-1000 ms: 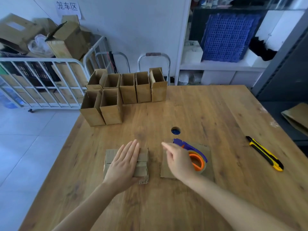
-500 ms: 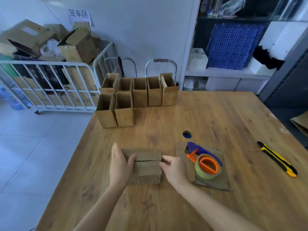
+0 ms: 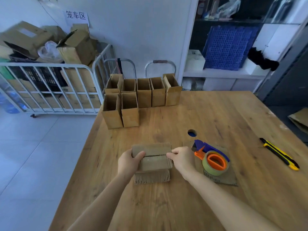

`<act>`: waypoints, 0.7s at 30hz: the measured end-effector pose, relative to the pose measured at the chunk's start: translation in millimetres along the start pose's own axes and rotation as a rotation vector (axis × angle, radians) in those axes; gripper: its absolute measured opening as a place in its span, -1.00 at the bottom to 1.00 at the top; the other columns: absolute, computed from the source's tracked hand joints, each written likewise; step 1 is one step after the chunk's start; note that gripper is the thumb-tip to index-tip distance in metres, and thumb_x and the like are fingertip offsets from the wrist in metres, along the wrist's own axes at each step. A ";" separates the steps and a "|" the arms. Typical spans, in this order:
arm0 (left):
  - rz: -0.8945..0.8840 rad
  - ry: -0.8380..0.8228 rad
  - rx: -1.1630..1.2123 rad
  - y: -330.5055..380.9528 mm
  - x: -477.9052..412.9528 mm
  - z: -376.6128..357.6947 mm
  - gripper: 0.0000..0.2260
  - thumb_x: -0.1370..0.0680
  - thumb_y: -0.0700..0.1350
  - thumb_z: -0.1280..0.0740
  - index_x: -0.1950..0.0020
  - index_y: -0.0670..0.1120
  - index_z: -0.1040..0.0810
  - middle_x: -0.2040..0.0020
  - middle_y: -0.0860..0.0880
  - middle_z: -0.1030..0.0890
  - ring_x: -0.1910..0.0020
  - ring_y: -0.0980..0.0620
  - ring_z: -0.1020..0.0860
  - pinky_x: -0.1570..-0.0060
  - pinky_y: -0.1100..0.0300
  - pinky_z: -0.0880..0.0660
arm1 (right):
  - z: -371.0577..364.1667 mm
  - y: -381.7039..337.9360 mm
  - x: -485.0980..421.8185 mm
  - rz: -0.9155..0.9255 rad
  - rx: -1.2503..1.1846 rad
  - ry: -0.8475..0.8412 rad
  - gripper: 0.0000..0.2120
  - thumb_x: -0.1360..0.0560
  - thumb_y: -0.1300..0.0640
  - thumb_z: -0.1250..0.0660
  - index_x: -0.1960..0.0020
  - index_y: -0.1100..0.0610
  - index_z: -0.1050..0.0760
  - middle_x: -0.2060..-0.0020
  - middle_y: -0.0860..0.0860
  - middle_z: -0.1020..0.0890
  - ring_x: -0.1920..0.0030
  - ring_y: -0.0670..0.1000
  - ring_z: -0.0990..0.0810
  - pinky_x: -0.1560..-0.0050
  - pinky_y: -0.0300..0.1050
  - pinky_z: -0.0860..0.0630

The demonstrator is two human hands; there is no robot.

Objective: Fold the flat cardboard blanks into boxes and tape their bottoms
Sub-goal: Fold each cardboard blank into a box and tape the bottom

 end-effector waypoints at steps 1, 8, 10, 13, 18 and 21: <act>-0.016 -0.017 0.020 1.6 2.2 1.4 -0.81 -0.52 0.06 -0.38 0.01 -0.04 -0.59 0.13 0.04 -0.65 0.14 0.06 -0.61 0.15 0.12 -0.59 | 2.2 4.4 0.9 -0.045 -0.059 -0.003 -0.66 -0.47 0.05 -0.40 0.15 0.38 -0.58 0.20 0.27 -0.64 0.14 0.24 -0.62 0.19 0.02 -0.55; -0.068 -0.011 0.189 30.1 17.6 4.1 -0.51 -0.55 0.24 -0.20 -0.34 -0.04 -0.43 -0.18 0.03 -0.54 -0.10 0.08 -0.51 -0.05 0.15 -0.44 | 21.0 12.5 5.9 -0.477 -0.518 -0.052 -0.72 -0.58 -0.11 -0.18 0.05 0.13 -0.38 0.05 0.06 -0.53 -0.06 0.13 -0.53 -0.21 0.16 -0.49; -0.119 0.028 0.151 36.3 20.6 5.7 -0.51 -0.56 0.17 -0.25 -0.40 -0.06 -0.37 -0.22 0.00 -0.51 -0.09 0.11 -0.50 0.00 0.20 -0.43 | 25.1 9.6 7.0 -0.441 -0.494 -0.067 -0.81 -0.56 0.03 -0.23 0.06 0.17 -0.42 -0.01 0.13 -0.54 -0.08 0.16 -0.52 -0.22 0.19 -0.48; -0.207 0.039 0.082 37.5 23.3 9.5 -0.44 -0.51 -0.01 -0.38 -0.46 -0.03 -0.27 -0.26 0.00 -0.42 -0.07 0.17 -0.47 0.02 0.27 -0.45 | 27.1 8.6 8.0 -0.371 -0.483 -0.129 -0.76 -0.47 0.24 -0.30 -0.10 0.32 -0.50 -0.05 0.27 -0.56 -0.06 0.19 -0.55 -0.15 0.16 -0.54; -0.241 0.047 -0.084 27.0 26.0 4.9 -0.19 -0.44 -0.28 -0.42 -0.56 -0.02 -0.04 -0.25 0.03 -0.27 -0.17 0.16 -0.37 -0.04 0.32 -0.38 | 16.6 14.1 10.4 -0.248 -0.296 -0.190 -0.53 -0.37 0.39 -0.34 -0.22 0.08 -0.41 0.00 -0.01 -0.57 0.01 0.01 -0.56 0.07 -0.08 -0.57; -0.240 -0.001 -0.240 10.7 31.2 -8.1 -0.27 -0.45 -0.27 -0.35 -0.53 0.01 -0.09 -0.20 0.03 -0.28 -0.08 0.14 -0.37 0.02 0.34 -0.36 | 10.2 19.9 16.0 -0.123 -0.076 -0.177 -0.62 -0.41 0.35 -0.37 -0.10 0.03 -0.35 0.00 -0.04 -0.52 0.03 -0.02 -0.51 0.18 -0.20 -0.47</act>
Point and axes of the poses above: each hand's wrist, its own x-axis away from the middle knuckle, its own z-axis out of the back of the hand, y = z × x, the point moved 6 cm from there along -x, towards the middle knuckle
